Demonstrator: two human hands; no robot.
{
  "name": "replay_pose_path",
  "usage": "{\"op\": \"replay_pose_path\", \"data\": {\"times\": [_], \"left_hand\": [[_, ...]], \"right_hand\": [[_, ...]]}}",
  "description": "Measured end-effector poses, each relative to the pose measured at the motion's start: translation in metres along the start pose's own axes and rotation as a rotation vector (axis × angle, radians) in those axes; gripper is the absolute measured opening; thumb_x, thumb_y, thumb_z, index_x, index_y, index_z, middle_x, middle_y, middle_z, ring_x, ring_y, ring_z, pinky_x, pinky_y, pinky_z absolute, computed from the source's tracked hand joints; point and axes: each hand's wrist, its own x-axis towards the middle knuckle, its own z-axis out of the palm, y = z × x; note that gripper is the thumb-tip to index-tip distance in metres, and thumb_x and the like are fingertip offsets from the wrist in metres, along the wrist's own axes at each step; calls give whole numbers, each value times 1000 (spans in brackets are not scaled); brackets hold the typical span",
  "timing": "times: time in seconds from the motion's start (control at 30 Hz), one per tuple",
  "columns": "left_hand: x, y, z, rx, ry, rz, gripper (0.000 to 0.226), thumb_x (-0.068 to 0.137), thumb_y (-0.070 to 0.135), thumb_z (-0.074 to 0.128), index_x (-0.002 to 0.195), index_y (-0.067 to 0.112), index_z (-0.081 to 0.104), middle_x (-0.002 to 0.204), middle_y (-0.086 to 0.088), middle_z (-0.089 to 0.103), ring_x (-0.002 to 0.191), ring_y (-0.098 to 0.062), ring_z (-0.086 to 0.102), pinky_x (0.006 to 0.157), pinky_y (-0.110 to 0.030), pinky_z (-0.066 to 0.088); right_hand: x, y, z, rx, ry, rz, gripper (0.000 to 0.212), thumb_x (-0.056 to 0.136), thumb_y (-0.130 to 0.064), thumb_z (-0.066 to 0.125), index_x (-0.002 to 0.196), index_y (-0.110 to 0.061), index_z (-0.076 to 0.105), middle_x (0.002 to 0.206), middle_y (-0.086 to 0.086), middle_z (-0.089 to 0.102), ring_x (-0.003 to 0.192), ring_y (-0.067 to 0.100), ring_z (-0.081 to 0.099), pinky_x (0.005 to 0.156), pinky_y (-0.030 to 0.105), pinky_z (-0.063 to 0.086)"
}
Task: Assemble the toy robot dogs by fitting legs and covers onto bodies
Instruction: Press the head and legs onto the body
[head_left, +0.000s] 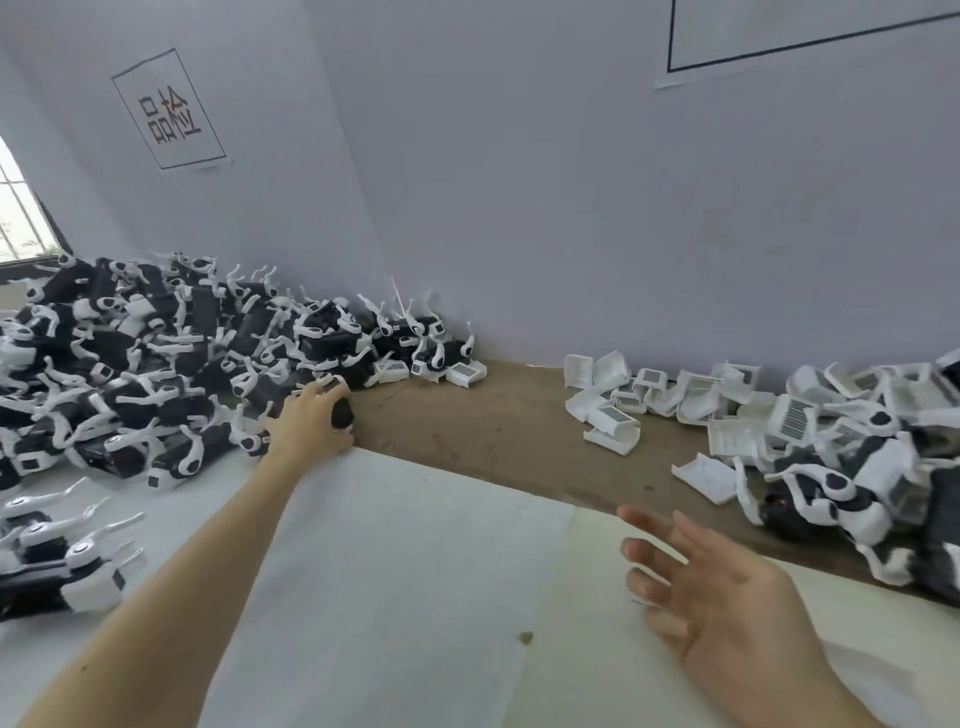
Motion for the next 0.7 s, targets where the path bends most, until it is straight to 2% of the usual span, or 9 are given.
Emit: {"op": "replay_pose_path", "data": {"times": [0.1, 0.2, 0.3, 0.37, 0.43, 0.5, 0.57, 0.63, 0.7], "left_hand": [[-36, 38, -8, -61, -9, 134, 60, 77, 15, 84, 135, 20, 69, 132, -10, 61, 115, -40, 59, 97, -42, 41], [-80, 87, -16, -102, -47, 290, 58, 80, 21, 82, 135, 27, 68, 143, 3, 57, 124, -35, 50, 100, -42, 37], [-132, 140, -19, -204, -77, 468, 54, 83, 29, 79, 135, 37, 65, 148, 16, 51, 117, -26, 45, 94, -39, 38], [-166, 173, -21, -294, -94, 565, 47, 89, 29, 76, 133, 42, 66, 147, 23, 50, 120, -21, 46, 99, -42, 39], [-196, 203, -22, -419, -107, 620, 46, 97, 19, 70, 136, 42, 66, 143, 25, 54, 129, -16, 48, 107, -44, 37], [-217, 226, -26, -492, -105, 634, 56, 101, 5, 59, 142, 43, 61, 136, 29, 55, 136, -10, 47, 116, -47, 30], [-232, 243, -29, -505, -65, 608, 69, 99, -8, 46, 146, 41, 58, 128, 32, 54, 140, -11, 45, 123, -49, 18], [-242, 257, -33, -498, -38, 580, 82, 90, -20, 38, 151, 32, 55, 136, 21, 59, 145, -19, 44, 126, -49, 16], [-251, 270, -35, -540, -30, 575, 88, 81, -26, 35, 154, 19, 51, 142, -2, 63, 144, -34, 45, 124, -50, 24]], "right_hand": [[-4, -1, 0, 26, 2, -15, 43, 90, -32, 61, 114, 0, 76, 87, 15, 63, 59, 21, 57, 34, 25, 39], [-14, -3, 4, 73, 39, -50, 44, 88, -31, 63, 116, 1, 75, 88, 16, 65, 61, 20, 59, 36, 25, 43], [-33, -10, 6, 81, 85, -89, 44, 87, -29, 63, 117, 1, 73, 90, 15, 66, 66, 21, 60, 40, 23, 45], [-55, -17, 1, 66, 108, -122, 41, 86, -28, 66, 115, 0, 74, 89, 14, 67, 66, 20, 62, 41, 22, 46], [-80, -26, -9, 13, 122, -152, 38, 86, -26, 68, 114, -1, 76, 88, 12, 67, 65, 19, 62, 42, 22, 47], [-107, -32, -23, -58, 159, -166, 35, 88, -25, 68, 114, -4, 76, 87, 11, 68, 63, 18, 63, 43, 24, 48], [-131, -34, -37, -126, 204, -201, 32, 91, -24, 66, 115, -4, 75, 87, 13, 69, 63, 20, 64, 44, 26, 48], [-151, -33, -50, -170, 244, -248, 29, 97, -22, 62, 118, -4, 73, 87, 14, 69, 63, 20, 64, 45, 27, 49], [-165, -30, -57, -170, 263, -282, 27, 102, -19, 57, 119, -4, 73, 87, 14, 69, 62, 20, 65, 45, 26, 48]]}}
